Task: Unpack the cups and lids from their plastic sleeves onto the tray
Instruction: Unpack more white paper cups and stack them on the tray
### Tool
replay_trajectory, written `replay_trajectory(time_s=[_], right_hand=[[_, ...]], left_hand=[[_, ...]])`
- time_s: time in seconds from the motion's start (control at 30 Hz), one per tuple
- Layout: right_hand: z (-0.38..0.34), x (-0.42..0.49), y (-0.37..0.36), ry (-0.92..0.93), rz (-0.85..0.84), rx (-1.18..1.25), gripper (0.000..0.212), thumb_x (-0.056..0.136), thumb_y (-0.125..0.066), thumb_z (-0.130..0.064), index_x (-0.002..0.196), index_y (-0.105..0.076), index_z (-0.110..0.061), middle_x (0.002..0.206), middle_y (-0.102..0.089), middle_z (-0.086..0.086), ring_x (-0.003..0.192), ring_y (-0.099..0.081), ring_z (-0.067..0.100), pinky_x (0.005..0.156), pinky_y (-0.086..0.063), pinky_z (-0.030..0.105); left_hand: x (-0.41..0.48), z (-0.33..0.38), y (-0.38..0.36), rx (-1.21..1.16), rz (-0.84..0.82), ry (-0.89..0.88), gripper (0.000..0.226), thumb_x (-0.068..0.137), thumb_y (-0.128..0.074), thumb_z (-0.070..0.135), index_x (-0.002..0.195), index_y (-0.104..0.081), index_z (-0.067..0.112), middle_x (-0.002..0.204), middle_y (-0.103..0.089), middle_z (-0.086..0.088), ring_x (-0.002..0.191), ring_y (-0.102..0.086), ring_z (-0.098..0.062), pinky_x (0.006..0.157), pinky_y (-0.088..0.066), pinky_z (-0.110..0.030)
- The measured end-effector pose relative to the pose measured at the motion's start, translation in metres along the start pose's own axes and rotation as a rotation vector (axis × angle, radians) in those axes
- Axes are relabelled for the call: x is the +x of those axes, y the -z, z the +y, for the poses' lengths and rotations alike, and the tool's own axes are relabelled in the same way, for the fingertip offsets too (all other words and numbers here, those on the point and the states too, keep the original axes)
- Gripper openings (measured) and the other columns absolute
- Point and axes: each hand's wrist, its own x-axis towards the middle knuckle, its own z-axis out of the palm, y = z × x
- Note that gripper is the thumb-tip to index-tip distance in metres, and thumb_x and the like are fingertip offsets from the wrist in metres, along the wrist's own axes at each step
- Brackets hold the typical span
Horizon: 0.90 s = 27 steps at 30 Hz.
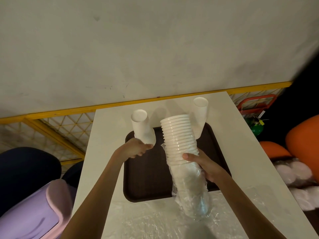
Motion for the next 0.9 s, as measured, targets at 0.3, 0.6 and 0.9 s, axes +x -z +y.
replay_trajectory(time_s=[0.3, 0.6, 0.9], right_hand=[[-0.004, -0.012, -0.012, -0.002, -0.074, -0.068, 0.116, 0.027, -0.091, -0.057, 0.129, -0.048, -0.021, 0.113, -0.068, 0.0, 0.104, -0.066, 0.014, 0.077, -0.054, 0.025], [-0.01, -0.029, -0.011, -0.011, -0.176, -0.099, 0.108, 0.027, -0.092, -0.052, 0.122, -0.05, -0.023, 0.105, -0.071, -0.005, 0.1, -0.067, 0.01, 0.076, -0.053, 0.022], [-0.011, -0.042, -0.011, -0.039, -0.248, -0.138, 0.105, 0.023, -0.092, -0.055, 0.115, -0.051, -0.024, 0.107, -0.067, -0.004, 0.097, -0.067, 0.006, 0.075, -0.053, 0.02]], left_hand=[[-0.044, 0.059, 0.016, -0.411, -0.003, -0.377, 0.045, 0.089, -0.05, 0.054, 0.117, -0.056, 0.02, 0.113, -0.062, 0.001, 0.107, -0.058, -0.012, 0.094, -0.049, -0.03], [-0.062, 0.077, 0.022, 0.003, -0.197, -0.422, 0.083, 0.05, -0.062, 0.067, 0.121, -0.054, 0.025, 0.117, -0.059, 0.003, 0.113, -0.053, -0.015, 0.1, -0.044, -0.034], [-0.074, 0.081, 0.027, 0.162, -0.258, -0.363, 0.086, 0.042, -0.06, 0.07, 0.113, -0.062, 0.021, 0.115, -0.063, -0.002, 0.112, -0.057, -0.019, 0.105, -0.043, -0.039]])
